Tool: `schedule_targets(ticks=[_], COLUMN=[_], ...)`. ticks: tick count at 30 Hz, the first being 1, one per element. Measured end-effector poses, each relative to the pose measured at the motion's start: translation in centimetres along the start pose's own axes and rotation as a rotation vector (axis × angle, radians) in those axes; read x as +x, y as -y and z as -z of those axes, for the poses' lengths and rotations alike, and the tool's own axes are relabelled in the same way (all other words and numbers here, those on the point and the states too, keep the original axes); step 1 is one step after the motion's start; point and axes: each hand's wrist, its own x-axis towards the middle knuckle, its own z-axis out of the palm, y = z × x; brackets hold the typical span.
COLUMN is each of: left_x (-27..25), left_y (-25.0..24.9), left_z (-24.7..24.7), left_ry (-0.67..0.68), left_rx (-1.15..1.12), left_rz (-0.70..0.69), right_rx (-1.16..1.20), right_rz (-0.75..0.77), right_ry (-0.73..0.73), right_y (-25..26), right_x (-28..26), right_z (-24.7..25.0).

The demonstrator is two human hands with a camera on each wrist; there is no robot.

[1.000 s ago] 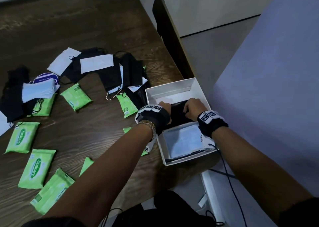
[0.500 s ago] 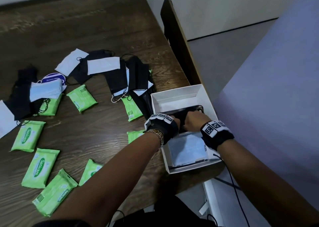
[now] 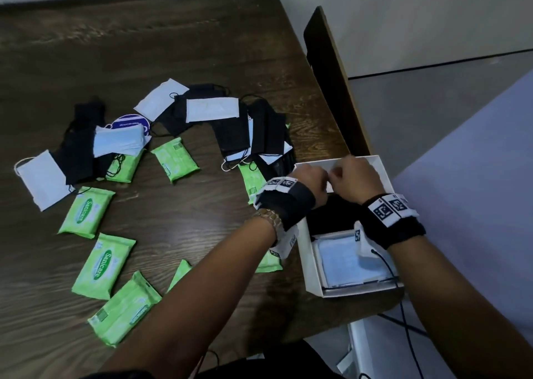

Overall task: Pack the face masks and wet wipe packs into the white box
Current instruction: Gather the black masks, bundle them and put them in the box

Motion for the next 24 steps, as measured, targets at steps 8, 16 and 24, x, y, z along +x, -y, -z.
schedule_targets(ticks=[8,16,24], left_x=[-4.1,-7.8,-8.2], left_y=[13.1,22.5,23.1], left_z=[0.6,-4.0,-5.1], left_ry=[-0.108,-0.015,-0.100], left_rx=[-0.220,-0.725,-1.442], left_rz=[0.324,0.511,0.572], right_rx=[0.168,-0.101,0.151], right_rz=[0.119,-0.198,-0.016], right_ry=[0.034,0.343,0.102], right_y=[13.0,15.4,17.0], right_x=[2.4,3.3,0.2], right_z=[-6.6,-14.3,-13.4])
